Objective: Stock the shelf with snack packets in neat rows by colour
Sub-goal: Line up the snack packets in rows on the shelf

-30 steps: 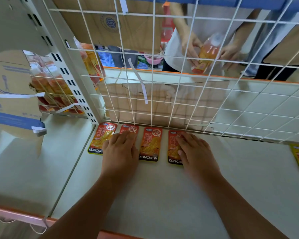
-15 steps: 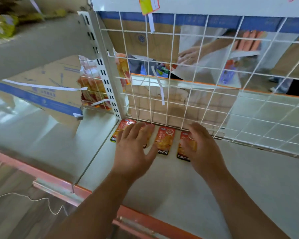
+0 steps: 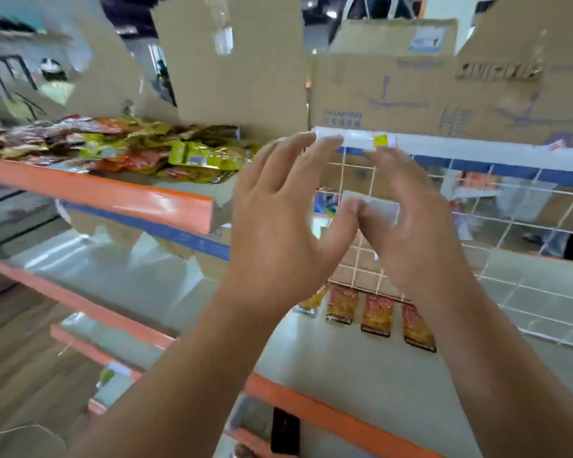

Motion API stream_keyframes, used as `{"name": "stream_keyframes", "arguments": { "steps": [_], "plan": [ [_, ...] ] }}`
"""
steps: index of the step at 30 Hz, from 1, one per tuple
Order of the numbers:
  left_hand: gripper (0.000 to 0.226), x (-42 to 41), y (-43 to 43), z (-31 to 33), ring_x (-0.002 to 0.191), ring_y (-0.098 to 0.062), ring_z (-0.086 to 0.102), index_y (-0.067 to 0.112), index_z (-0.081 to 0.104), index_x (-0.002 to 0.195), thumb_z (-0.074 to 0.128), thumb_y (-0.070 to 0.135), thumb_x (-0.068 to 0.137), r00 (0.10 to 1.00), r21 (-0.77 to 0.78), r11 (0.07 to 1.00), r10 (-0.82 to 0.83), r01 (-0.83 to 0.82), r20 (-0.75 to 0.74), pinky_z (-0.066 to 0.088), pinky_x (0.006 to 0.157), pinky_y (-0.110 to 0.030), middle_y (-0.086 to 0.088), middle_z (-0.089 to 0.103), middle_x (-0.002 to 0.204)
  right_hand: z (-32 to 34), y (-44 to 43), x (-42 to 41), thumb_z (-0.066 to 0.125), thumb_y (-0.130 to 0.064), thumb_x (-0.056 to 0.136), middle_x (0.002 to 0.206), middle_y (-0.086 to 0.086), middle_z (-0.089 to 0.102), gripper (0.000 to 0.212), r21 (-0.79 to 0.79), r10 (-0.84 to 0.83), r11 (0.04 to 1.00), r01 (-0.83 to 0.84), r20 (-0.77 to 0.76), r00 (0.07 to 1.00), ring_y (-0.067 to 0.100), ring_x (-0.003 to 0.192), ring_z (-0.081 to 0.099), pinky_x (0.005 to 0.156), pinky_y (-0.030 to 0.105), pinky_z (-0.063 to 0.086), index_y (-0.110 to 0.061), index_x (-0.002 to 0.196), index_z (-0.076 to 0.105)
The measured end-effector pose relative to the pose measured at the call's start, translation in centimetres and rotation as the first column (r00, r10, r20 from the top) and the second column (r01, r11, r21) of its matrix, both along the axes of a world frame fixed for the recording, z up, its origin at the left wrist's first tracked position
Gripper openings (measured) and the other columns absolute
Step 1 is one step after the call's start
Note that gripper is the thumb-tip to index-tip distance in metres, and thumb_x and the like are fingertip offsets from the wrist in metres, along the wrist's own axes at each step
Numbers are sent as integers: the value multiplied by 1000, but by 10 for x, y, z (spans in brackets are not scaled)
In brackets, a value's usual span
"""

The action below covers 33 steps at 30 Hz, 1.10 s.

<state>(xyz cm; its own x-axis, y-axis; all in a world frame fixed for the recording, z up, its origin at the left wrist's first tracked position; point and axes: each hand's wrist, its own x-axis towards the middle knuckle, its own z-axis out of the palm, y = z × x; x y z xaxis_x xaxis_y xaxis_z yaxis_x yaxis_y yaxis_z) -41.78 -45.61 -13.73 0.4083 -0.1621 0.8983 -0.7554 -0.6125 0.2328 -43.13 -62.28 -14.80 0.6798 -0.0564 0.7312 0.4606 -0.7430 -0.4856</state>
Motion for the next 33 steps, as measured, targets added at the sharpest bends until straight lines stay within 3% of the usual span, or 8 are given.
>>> {"name": "stream_keyframes", "arguments": {
  "steps": [2, 5, 9, 12, 17, 28, 31, 33],
  "plan": [
    [52, -14, 45, 22, 128, -24, 54, 14, 63, 136, 61, 36, 89, 997, -11, 1000, 19, -19, 80, 39, 112, -43, -3, 61, 136, 20, 40, -7, 63, -38, 96, 154, -8, 42, 52, -7, -3, 1000, 3, 29, 1000, -14, 136, 28, 110, 4, 17, -30, 145, 48],
    [49, -30, 125, 45, 125, -22, 54, 16, 63, 137, 59, 35, 91, 989, -8, 995, 104, -104, 103, 39, 109, -39, -1, 61, 135, 45, 103, -14, 62, -36, 97, 155, -11, 40, 51, -63, 23, 998, -20, 40, 999, 1, 142, 33, 116, 17, 24, -32, 145, 48],
    [47, -23, 210, 60, 123, -22, 55, 20, 64, 135, 57, 40, 93, 977, 55, 976, 208, -210, 40, 40, 107, -43, 1, 62, 133, 75, 156, -5, 61, -36, 94, 145, -20, 42, 48, -91, 107, 991, -100, 76, 991, -16, 128, 31, 101, -4, 14, -31, 140, 54],
    [47, -4, 253, 75, 120, -18, 56, 25, 65, 134, 55, 44, 92, 963, 99, 959, 268, -267, -5, 42, 105, -43, 4, 64, 131, 98, 186, 17, 63, -37, 93, 145, -13, 49, 44, -137, 142, 982, -128, 96, 985, 0, 132, 42, 106, 11, 26, -28, 136, 58],
    [44, 25, 268, 81, 117, -13, 54, 30, 64, 133, 56, 43, 92, 948, 119, 946, 312, -303, -67, 42, 99, -35, 9, 64, 130, 107, 195, 66, 67, -35, 92, 131, -12, 57, 41, -217, 110, 968, -125, -81, 991, 16, 108, 55, 81, 25, 33, -31, 133, 60],
    [45, 109, 245, 75, 122, -16, 52, 27, 63, 136, 64, 37, 92, 891, 201, 910, 402, -363, -212, 34, 102, -30, 7, 64, 134, 116, 173, 160, 73, -25, 89, 130, 7, 59, 40, -276, 116, 944, -181, -236, 965, 25, 101, 57, 76, 29, 32, -28, 127, 65],
    [50, 126, 239, 71, 125, -21, 55, 24, 63, 137, 62, 41, 90, 875, 255, 908, 399, -334, -274, 39, 108, -36, 2, 65, 134, 114, 174, 174, 78, -31, 83, 113, 10, 62, 41, -262, 148, 940, -219, -264, 953, 37, 95, 63, 78, 39, 45, -55, 110, 61],
    [56, 137, 240, 69, 126, -23, 55, 24, 61, 139, 57, 46, 88, 852, 332, 885, 427, -326, -303, 43, 108, -43, 2, 64, 135, 99, 160, 204, 75, -61, 77, 106, 2, 64, 35, -317, 178, 908, -275, -302, 936, 32, 94, 62, 88, 51, 51, -76, 97, 50]
  ]
}}
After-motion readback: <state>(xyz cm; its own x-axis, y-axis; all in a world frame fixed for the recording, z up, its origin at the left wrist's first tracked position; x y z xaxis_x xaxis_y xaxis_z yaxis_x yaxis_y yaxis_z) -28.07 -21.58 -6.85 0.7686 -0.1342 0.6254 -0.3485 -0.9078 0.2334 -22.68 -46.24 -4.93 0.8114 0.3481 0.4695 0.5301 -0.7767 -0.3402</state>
